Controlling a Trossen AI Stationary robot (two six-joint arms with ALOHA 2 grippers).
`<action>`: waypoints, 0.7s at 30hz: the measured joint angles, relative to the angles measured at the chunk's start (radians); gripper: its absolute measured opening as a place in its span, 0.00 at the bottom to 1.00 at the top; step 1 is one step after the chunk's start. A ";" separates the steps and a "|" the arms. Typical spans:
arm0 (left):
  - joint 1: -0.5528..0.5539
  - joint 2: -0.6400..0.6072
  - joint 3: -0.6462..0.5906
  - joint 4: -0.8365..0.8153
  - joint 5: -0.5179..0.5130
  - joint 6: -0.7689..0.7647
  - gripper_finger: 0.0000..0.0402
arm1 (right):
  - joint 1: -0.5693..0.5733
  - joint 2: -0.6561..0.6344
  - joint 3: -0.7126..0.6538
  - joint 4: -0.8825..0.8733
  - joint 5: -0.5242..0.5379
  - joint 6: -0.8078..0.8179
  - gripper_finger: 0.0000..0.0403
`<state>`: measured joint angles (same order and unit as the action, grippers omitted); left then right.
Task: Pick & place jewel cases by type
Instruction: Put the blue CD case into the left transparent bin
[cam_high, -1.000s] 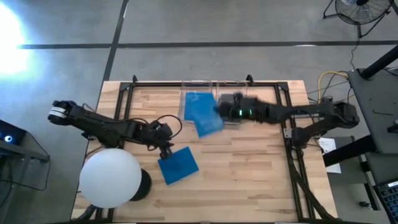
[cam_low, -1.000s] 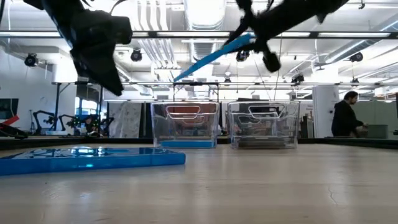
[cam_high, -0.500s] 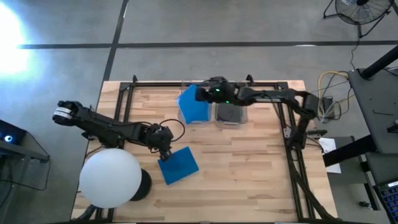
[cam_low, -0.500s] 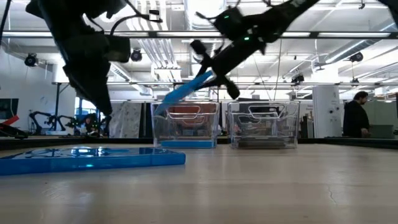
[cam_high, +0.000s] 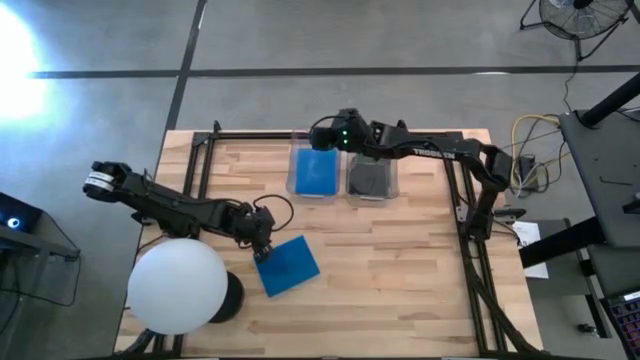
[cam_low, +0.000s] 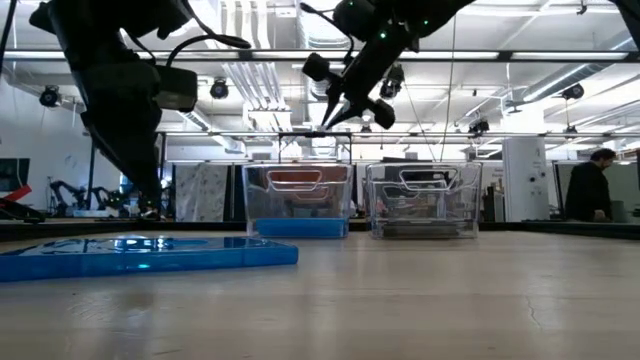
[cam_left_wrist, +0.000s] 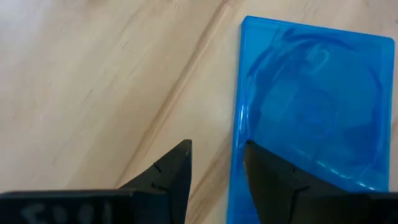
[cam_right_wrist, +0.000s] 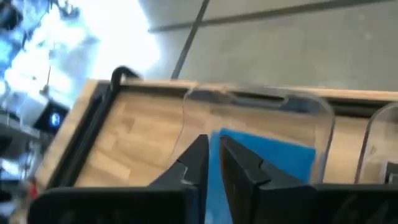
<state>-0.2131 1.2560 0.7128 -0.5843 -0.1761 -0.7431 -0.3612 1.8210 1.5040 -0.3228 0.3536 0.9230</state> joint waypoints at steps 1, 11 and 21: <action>0.000 0.000 0.000 -0.001 0.000 0.003 0.31 | 0.000 -0.002 0.000 -0.009 -0.022 -0.015 0.08; 0.003 0.001 -0.080 0.040 0.030 -0.003 0.31 | 0.224 -0.039 -0.020 -0.290 -0.475 -0.187 0.17; 0.009 0.006 -0.244 0.386 0.159 0.009 0.31 | 0.519 0.055 -0.184 0.009 -0.659 0.074 0.21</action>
<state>-0.2037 1.2624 0.4692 -0.1979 -0.0174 -0.7339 0.1578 1.8764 1.3199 -0.3136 -0.3053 0.9974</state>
